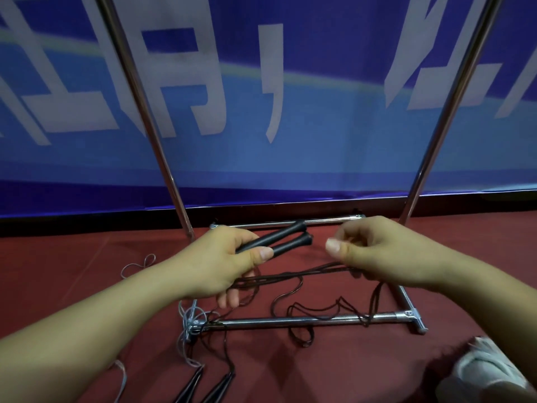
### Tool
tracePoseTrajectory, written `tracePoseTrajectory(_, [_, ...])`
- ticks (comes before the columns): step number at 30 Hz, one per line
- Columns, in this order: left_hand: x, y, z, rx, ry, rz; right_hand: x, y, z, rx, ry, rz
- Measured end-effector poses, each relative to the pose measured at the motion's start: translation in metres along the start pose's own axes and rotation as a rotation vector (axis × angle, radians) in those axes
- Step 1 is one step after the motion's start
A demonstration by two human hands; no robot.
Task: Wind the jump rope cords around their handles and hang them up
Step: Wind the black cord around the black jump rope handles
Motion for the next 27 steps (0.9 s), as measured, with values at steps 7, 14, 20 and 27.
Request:
tracePoseTrajectory(7, [-0.006, 0.010, -0.003, -0.076, 0.014, -0.062, -0.005, 0.005, 0.014, -0.197, 0.014, -0.133])
tracePoseTrajectory(14, [-0.007, 0.009, -0.011, -0.082, 0.046, -0.093, -0.008, 0.019, 0.004, 0.012, 0.040, -0.001])
tracePoseTrajectory(20, [-0.008, 0.008, -0.004, -0.009, -0.011, -0.080, -0.010, 0.022, -0.006, 0.114, 0.036, 0.091])
tracePoseTrajectory(27, [-0.003, 0.019, -0.011, 0.017, 0.010, 0.013, -0.017, 0.031, -0.039, 0.047, 0.056, 0.162])
Point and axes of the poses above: each hand's wrist, its own x-axis towards the middle knuckle, its own y-axis out of the back of the hand, z = x × y, the point moved 8 cm from there along x, towards the middle knuckle, and after that the axes turned 8 degrees about y, right-handed, at the moved point
